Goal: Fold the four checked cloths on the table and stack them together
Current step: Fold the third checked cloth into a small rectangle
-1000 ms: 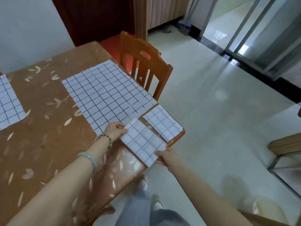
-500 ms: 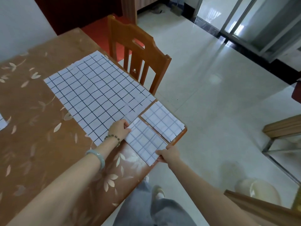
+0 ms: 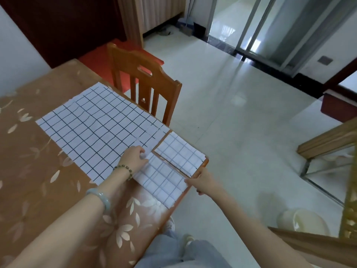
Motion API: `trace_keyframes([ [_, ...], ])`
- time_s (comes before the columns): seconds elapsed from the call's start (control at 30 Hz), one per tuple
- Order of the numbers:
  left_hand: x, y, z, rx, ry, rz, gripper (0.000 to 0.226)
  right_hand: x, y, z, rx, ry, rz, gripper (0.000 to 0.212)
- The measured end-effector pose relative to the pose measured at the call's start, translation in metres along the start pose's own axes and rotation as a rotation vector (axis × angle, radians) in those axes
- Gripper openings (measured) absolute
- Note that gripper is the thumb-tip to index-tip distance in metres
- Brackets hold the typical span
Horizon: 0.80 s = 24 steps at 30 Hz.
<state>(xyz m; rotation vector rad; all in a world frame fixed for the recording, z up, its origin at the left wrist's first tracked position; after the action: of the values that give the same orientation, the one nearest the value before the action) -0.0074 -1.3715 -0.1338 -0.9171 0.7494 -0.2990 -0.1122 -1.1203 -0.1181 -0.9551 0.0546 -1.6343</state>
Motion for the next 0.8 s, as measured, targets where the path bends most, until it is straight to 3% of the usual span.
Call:
trace_keyframes([
  [0.1,-0.059,-0.031,0.007,0.074,0.15,0.083,0.045,0.034,-0.046,0.01,-0.014,-0.198,-0.148,0.035],
  [0.27,-0.152,-0.077,0.04,0.255,0.401,0.21,0.05,0.082,-0.121,0.048,-0.043,-0.429,-0.249,0.077],
  [0.47,-0.219,-0.121,0.055,0.053,0.58,0.65,0.107,0.083,-0.195,0.073,-0.283,-0.611,-0.531,0.09],
  [0.6,-0.251,-0.121,0.044,-0.044,0.63,0.737,0.116,0.066,-0.235,0.059,-0.301,-0.64,-0.627,0.094],
  [0.8,-0.309,-0.091,0.003,-0.111,0.538,0.751,0.118,0.047,-0.303,0.007,-0.229,-0.635,-0.606,0.093],
])
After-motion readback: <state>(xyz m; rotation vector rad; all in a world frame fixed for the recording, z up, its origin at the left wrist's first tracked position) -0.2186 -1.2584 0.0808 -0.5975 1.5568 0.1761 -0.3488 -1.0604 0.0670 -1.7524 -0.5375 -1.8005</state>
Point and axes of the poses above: each hand's wrist, its own z-axis away from the middle knuckle, its own y-axis out of the palm, x = y × z, the point moved 7 cm from there along -z, towards the middle knuckle
